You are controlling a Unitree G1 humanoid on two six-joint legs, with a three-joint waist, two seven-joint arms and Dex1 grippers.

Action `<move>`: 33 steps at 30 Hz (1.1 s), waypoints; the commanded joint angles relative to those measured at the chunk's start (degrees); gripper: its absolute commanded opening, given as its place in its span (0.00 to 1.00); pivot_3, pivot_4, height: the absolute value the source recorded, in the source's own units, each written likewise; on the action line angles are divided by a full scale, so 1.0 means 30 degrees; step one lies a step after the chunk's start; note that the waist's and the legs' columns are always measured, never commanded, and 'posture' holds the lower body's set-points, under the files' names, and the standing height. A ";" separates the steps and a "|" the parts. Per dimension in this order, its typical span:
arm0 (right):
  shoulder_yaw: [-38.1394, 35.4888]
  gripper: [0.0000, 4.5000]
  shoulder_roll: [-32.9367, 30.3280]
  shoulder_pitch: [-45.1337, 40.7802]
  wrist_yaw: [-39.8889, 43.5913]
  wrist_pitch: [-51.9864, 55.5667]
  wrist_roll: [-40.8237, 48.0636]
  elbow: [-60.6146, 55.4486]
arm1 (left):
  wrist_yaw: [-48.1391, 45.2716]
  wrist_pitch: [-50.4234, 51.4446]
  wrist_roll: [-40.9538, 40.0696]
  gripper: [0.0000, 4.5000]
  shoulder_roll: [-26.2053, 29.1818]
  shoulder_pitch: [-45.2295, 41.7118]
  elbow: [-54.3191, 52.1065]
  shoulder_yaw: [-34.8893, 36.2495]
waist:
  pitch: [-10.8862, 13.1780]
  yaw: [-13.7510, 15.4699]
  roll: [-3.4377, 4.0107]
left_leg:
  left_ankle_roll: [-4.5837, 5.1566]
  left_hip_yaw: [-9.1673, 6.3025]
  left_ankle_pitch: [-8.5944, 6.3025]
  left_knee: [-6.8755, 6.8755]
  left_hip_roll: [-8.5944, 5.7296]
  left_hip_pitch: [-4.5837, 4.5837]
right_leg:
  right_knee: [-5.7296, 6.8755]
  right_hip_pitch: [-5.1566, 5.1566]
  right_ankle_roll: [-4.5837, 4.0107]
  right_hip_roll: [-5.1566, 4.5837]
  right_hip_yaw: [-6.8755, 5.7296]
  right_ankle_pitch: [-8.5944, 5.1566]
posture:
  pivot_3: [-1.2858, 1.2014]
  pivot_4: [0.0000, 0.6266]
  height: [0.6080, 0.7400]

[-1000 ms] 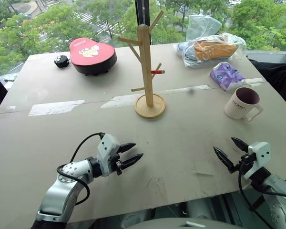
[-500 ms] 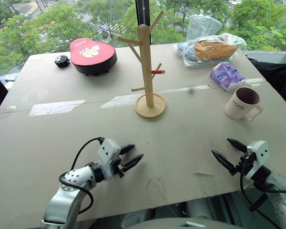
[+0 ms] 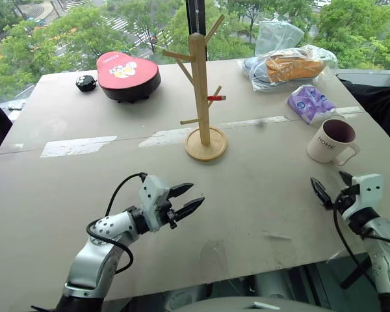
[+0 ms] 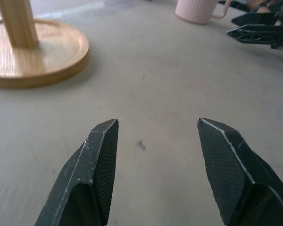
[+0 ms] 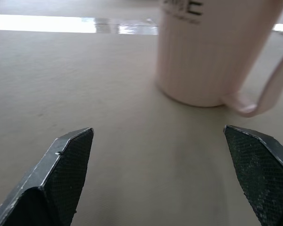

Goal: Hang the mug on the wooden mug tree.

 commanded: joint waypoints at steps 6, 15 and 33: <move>-0.1533 1.00 -0.0334 -0.2694 -0.1074 -0.0202 0.0339 0.1859 | 0.0094 0.1042 -0.0111 0.60 0.0074 -0.3124 -0.1741 -0.1484 | 0.0002 -0.0070 0.0006 | 0.0002 0.0035 0.0001 -0.0005 0.0007 -0.0002 | -0.0006 -0.0008 -0.0001 0.0005 0.0038 0.0002 | 0.52 0.24 1.00; -0.1728 1.00 -0.0910 -0.4351 0.0226 -0.1117 0.0686 0.4749 | 0.0197 0.0973 0.0097 0.60 0.0131 -0.3746 -0.1564 -0.1727 | 0.0001 -0.0062 0.0008 | 0.0004 0.0054 0.0002 -0.0023 0.0008 -0.0002 | -0.0014 -0.0017 0.0000 0.0007 0.0054 0.0003 | 0.52 0.24 1.00; -0.1259 0.01 -0.2547 -0.6795 0.4340 -0.3176 0.0910 0.8905 | 0.0406 0.0528 0.0077 0.61 0.0243 -0.3327 -0.1100 -0.1140 | 0.0005 -0.0061 0.0014 | 0.0005 0.0068 0.0002 -0.0025 0.0013 -0.0002 | -0.0025 -0.0020 -0.0002 -0.0003 0.0071 0.0004 | 0.52 0.24 1.00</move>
